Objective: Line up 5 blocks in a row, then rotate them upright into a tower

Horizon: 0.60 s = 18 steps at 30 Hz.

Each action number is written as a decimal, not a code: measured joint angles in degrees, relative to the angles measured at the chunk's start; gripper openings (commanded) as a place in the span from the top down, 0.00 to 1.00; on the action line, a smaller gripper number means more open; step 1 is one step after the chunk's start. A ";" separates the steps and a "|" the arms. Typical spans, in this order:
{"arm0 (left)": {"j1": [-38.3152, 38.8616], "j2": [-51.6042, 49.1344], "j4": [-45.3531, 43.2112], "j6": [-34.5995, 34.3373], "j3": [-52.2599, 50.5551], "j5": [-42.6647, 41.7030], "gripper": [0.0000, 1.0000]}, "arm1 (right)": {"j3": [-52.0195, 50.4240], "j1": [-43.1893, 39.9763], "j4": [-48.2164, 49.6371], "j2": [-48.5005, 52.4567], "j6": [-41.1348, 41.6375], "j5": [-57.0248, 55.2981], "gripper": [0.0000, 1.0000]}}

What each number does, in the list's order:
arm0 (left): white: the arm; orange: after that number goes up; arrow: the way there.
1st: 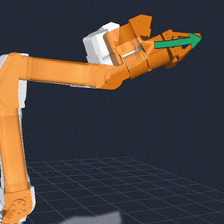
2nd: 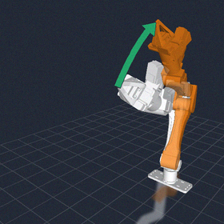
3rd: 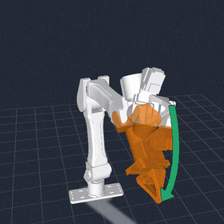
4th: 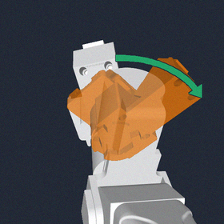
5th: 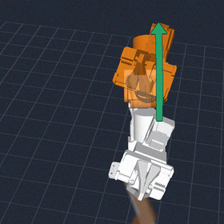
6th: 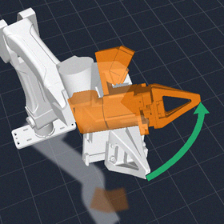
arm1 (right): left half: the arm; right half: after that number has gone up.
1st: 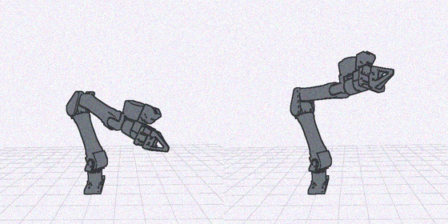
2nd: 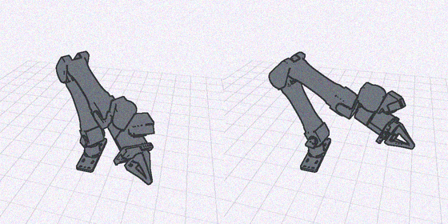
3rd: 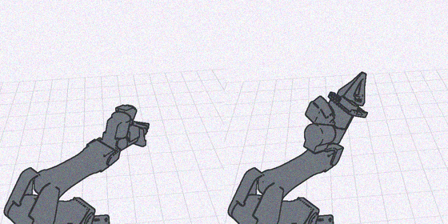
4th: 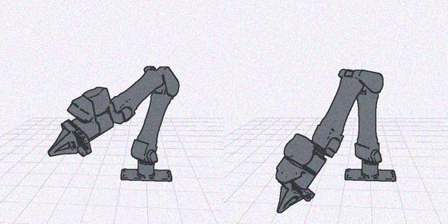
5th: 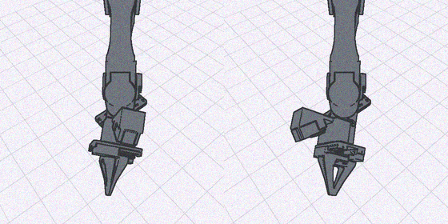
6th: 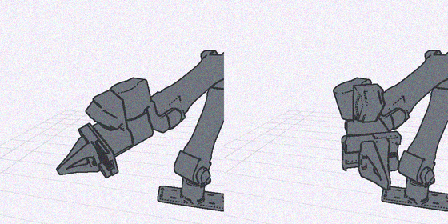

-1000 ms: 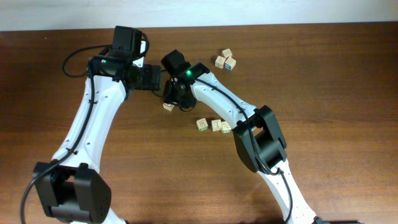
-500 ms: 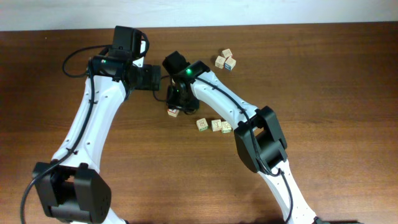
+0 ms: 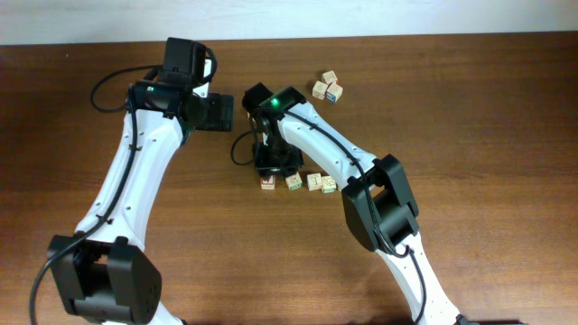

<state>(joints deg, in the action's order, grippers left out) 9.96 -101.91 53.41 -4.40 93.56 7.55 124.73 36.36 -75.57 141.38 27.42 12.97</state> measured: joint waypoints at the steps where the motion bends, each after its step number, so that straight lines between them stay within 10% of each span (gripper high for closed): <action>1: 0.00 0.00 0.00 0.00 0.00 0.00 0.01 | 0.00 0.02 -0.63 -0.02 -0.50 -0.44 0.61; 18: 0.00 0.00 0.00 0.00 0.00 0.00 0.01 | 0.00 0.57 -3.58 -0.55 -5.42 -7.23 0.62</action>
<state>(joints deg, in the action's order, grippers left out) 9.96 -101.91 53.41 -4.40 93.56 7.55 124.73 36.93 -79.15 140.84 22.00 5.74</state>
